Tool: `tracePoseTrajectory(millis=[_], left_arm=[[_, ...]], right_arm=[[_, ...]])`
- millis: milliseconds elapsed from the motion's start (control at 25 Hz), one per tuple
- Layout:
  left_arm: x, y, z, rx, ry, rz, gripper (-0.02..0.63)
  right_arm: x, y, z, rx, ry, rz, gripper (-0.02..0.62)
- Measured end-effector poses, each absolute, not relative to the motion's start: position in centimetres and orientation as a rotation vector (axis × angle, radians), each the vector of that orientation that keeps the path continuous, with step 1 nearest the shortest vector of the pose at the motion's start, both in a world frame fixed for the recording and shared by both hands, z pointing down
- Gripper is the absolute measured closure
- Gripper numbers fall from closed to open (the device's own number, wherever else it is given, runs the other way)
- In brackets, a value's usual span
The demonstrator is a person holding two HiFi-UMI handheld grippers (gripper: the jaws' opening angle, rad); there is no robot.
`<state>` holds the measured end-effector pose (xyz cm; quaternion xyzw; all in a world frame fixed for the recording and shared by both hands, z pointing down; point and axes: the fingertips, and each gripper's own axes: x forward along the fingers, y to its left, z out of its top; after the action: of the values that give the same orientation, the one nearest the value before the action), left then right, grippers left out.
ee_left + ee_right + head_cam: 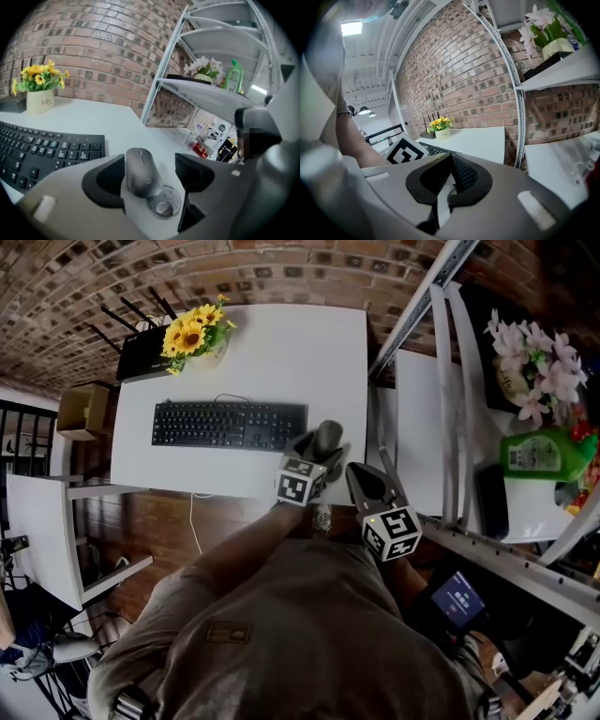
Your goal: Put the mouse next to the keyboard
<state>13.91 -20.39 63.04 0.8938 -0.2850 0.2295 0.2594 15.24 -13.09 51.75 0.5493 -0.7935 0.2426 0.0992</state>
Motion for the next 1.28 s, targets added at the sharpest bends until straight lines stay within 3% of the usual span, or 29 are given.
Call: tracePoseTrajectory(millis=[200,480,800,1280], left_arm=[[11.7,-19.2,60.4,2.49,-0.697,0.485,0.287],[6.8,-18.3,55.7,2.615,-0.684,0.355,0.4],[0.3,-16.5,53.2,2.655,-0.706,0.279,0.599],[-4.7,-11.9,52.7,2.678,-0.663,0.256,0.604]], right_arm=[[14.3,-13.6,51.3,1.645,-2.366,0.684,0.581],[12.0,-13.7,50.4,1.645,-2.382,0.65,0.581],[8.1,-12.8,49.5,1.663,-2.4,0.632,0.581],[4.8,-7.8,49.6,1.705,-2.384,0.654,0.581]])
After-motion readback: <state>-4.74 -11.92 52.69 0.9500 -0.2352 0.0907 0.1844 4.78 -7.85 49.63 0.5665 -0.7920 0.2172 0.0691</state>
